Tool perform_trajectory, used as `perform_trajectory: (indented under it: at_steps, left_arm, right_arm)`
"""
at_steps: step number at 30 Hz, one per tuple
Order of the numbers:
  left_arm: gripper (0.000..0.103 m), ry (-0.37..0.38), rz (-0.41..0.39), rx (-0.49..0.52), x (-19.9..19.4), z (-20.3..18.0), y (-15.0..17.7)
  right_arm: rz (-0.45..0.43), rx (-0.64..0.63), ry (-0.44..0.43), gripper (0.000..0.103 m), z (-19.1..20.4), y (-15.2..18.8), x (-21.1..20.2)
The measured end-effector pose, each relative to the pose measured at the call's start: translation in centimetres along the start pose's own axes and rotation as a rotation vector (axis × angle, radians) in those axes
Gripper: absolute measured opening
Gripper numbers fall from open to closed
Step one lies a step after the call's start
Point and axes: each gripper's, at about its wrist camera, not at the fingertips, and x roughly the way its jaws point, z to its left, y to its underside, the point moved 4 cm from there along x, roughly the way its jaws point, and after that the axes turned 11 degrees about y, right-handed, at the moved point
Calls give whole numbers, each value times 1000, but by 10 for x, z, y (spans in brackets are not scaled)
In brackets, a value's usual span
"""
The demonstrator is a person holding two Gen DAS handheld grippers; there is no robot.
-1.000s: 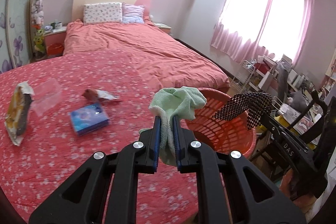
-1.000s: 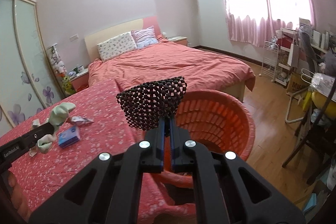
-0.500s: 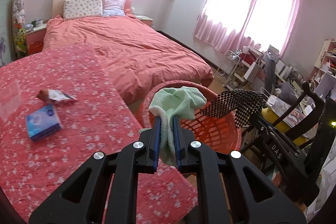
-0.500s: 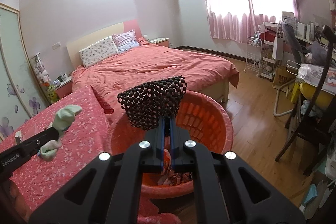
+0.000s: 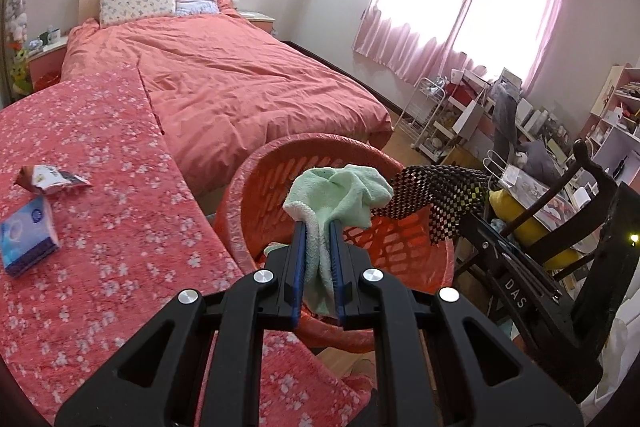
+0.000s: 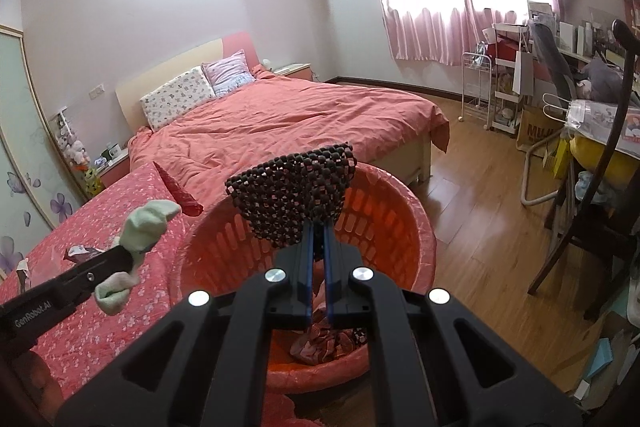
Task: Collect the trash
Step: 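Carry the green cloth and black mesh to the orange basket and open both tools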
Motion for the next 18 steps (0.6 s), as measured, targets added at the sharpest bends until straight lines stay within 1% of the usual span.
perform_trajectory:
  at_steps: [8, 10, 12, 13, 14, 18]
  left_arm:
    - [12, 7, 39, -4, 18, 0, 1]
    - [14, 3, 60, -8, 26, 2, 2]
    - [20, -3, 74, -19, 30, 6, 5]
    - [26, -7, 84, -27, 32, 8, 6]
    - [31, -12, 91, -36, 35, 11, 7]
    - [40, -16, 110, -50, 35, 19, 10]
  right_arm:
    - [18, 7, -14, 6, 0, -2, 16]
    - [29, 11, -16, 12, 1, -2, 21]
    - [38, 14, -16, 15, 1, -3, 28]
    - [41, 13, -18, 20, 2, -2, 29]
    - [46, 12, -15, 22, 2, -2, 31]
    - [48, 13, 9, 33, -1, 2, 33]
